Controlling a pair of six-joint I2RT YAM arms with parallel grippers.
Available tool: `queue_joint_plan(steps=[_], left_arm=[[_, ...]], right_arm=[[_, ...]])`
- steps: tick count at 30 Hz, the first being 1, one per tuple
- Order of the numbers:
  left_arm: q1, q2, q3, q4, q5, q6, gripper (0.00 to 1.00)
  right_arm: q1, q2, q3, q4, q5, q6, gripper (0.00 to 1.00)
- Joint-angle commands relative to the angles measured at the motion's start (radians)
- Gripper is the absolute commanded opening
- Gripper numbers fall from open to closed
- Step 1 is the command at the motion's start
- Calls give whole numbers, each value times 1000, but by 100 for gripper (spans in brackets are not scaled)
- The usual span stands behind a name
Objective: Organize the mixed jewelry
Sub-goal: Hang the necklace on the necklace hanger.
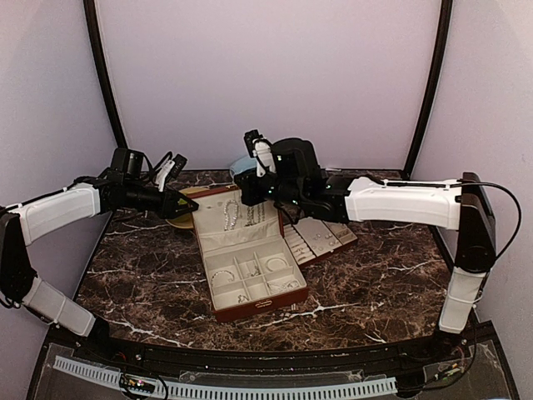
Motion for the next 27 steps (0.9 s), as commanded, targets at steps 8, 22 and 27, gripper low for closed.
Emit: queue_joint_plan(steps=[8, 22, 27], left_arm=[[-7, -12, 28, -12, 87, -23, 6], [-7, -9, 29, -19, 75, -17, 6], [-7, -10, 29, -19, 72, -17, 6]], right_arm=[[-2, 53, 172, 30, -19, -40, 0], [-2, 65, 102, 41, -15, -23, 0], [-2, 48, 58, 35, 4, -24, 0]])
